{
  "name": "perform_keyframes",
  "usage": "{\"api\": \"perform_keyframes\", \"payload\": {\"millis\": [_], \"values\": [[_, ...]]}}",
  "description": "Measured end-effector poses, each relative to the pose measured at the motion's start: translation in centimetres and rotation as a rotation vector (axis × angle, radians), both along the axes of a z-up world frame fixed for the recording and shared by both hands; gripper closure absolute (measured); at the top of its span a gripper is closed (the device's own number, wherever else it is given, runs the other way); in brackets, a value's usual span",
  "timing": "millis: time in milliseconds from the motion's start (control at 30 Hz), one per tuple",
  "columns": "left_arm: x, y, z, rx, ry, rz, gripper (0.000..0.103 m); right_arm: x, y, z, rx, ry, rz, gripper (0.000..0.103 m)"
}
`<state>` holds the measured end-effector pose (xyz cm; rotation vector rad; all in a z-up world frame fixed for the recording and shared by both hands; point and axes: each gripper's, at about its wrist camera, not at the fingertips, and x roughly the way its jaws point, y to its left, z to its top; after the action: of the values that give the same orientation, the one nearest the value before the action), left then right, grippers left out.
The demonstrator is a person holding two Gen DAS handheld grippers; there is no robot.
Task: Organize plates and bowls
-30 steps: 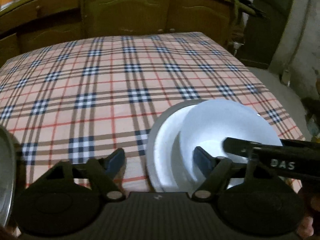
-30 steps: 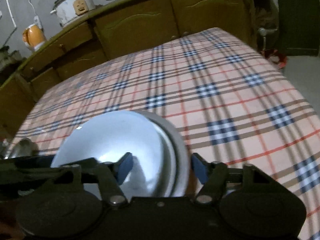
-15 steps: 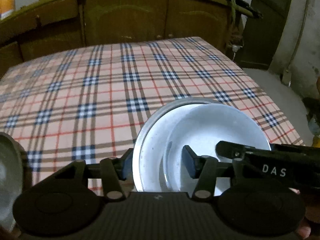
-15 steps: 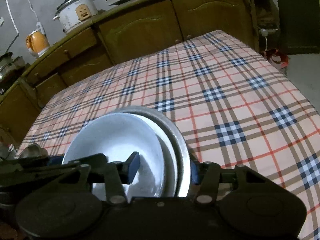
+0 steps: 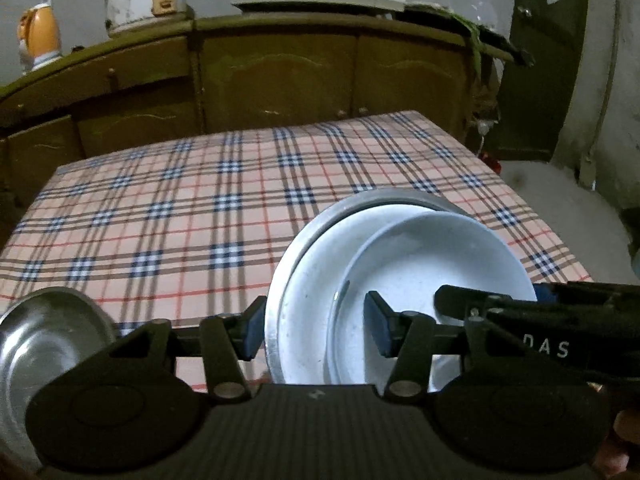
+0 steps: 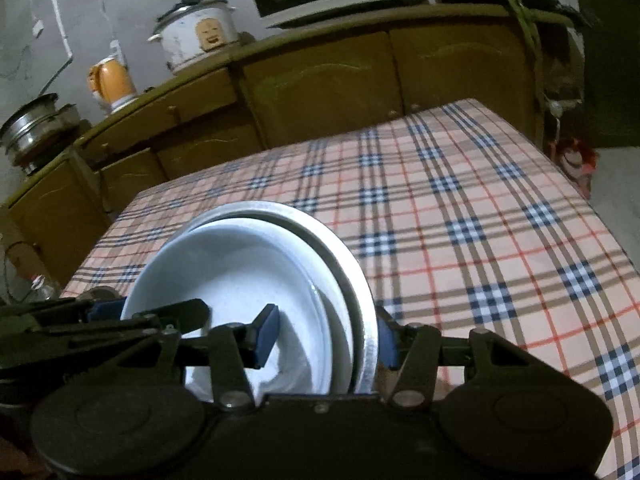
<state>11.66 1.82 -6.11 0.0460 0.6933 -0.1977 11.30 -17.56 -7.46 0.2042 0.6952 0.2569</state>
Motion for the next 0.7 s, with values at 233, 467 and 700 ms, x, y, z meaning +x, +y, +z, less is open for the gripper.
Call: {"api": "perform_keyframes", "payload": {"millis": [233,467,700], "values": [[-1.9,4.0,1.6,-0.005,-0.018,0.083,0.051,-0.6,4.2,1.9,-0.007,-0.021,0.083,0.042],[-4.0,10.6,2.3,0.002,-0.019,0.212,0.051,-0.9,11.8,2.6,-0.006,-0.019,0.214,0.042],[-4.7,18.1,1.9,0.021,0.003,0.337,0.050,-0.5,20.8,1.6,0.012,0.004,0.338,0.042]]}}
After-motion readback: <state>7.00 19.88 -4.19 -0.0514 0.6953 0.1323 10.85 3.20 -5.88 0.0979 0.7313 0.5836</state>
